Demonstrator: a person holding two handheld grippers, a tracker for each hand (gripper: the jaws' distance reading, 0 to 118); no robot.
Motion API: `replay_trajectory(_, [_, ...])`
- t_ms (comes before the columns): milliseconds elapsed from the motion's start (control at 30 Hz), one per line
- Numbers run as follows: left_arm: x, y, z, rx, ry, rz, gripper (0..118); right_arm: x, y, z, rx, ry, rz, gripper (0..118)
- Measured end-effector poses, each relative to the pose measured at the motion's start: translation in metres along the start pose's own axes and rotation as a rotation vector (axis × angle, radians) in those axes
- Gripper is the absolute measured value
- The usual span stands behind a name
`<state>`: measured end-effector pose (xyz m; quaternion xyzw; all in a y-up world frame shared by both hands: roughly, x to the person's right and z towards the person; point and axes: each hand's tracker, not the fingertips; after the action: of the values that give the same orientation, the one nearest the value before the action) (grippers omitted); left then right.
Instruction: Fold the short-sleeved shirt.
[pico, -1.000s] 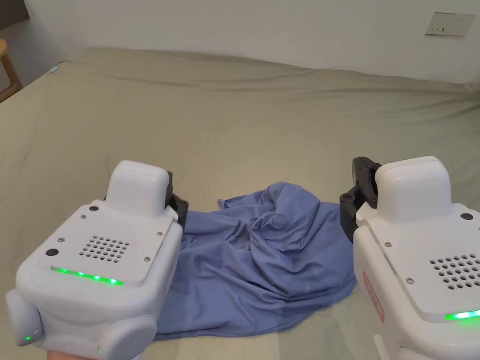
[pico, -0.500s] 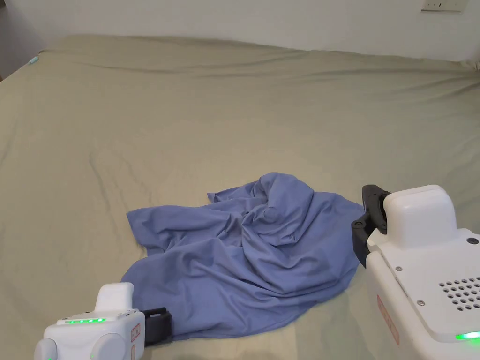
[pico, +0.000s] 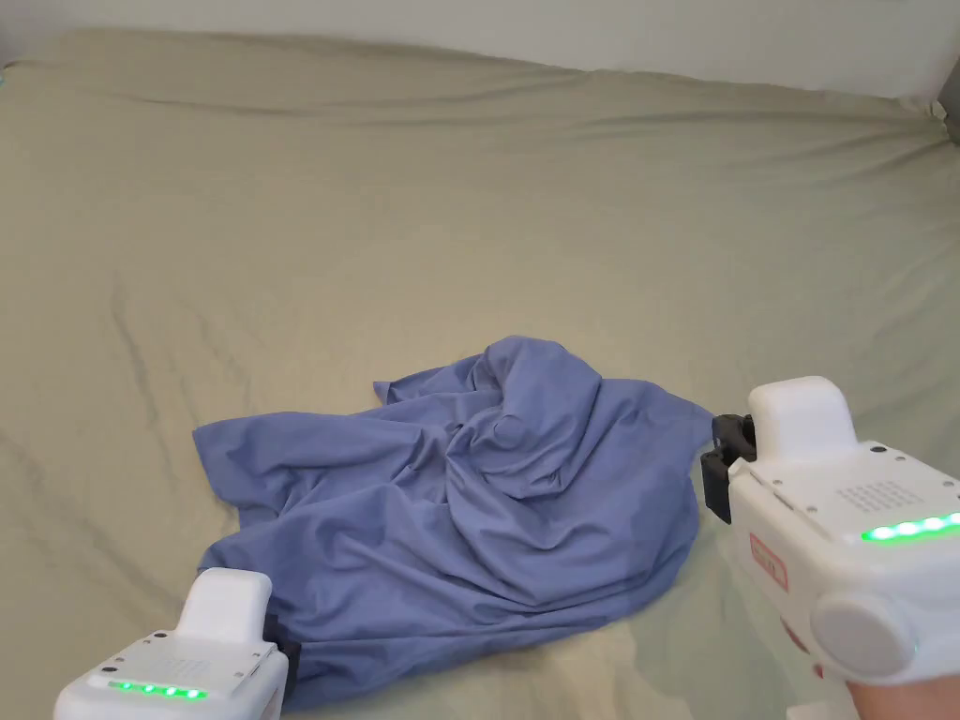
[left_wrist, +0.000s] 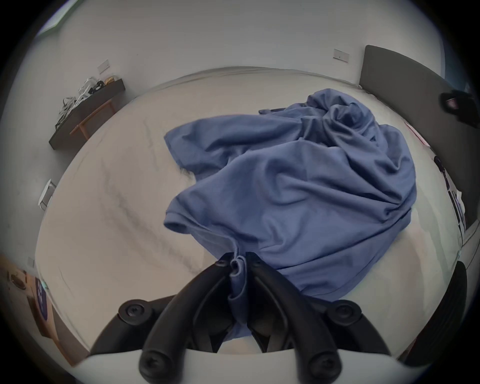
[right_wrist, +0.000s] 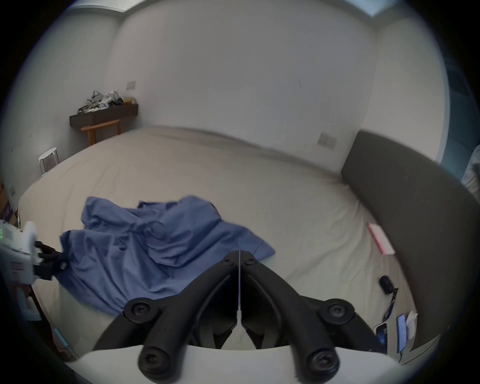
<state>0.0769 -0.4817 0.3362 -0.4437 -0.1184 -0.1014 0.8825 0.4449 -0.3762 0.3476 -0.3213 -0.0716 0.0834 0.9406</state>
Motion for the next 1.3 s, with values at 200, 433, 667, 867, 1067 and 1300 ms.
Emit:
replay_trajectory(200, [-0.017, 0.006, 0.044, 0.093, -0.027, 0.034, 6, 0.037, 0.002, -0.124, -0.258, 0.044, 0.046, 107])
replay_trajectory(433, [-0.022, 0.001, 0.053, 0.078, -0.031, 0.026, 6, 0.048, 0.006, -0.221, -0.365, 0.009, 0.067, 107])
replay_trajectory(667, [-0.02, -0.005, 0.038, 0.037, -0.028, 0.029, 6, 0.024, 0.008, -0.22, -0.356, 0.224, 0.089, 14])
replay_trajectory(867, [-0.03, 0.007, 0.042, 0.082, -0.031, 0.066, 6, 0.012, 0.012, -0.184, -0.298, 0.094, 0.232, 14])
replay_trajectory(1067, [-0.055, 0.051, 0.082, 0.283, 0.047, 0.088, 6, 0.075, 0.046, -0.086, -0.07, 0.081, -0.09, 14])
replay_trajectory(1300, [-0.077, 0.122, 0.145, 0.53, 0.072, 0.123, 6, 0.118, 0.072, 0.046, 0.205, 0.006, -0.242, 14])
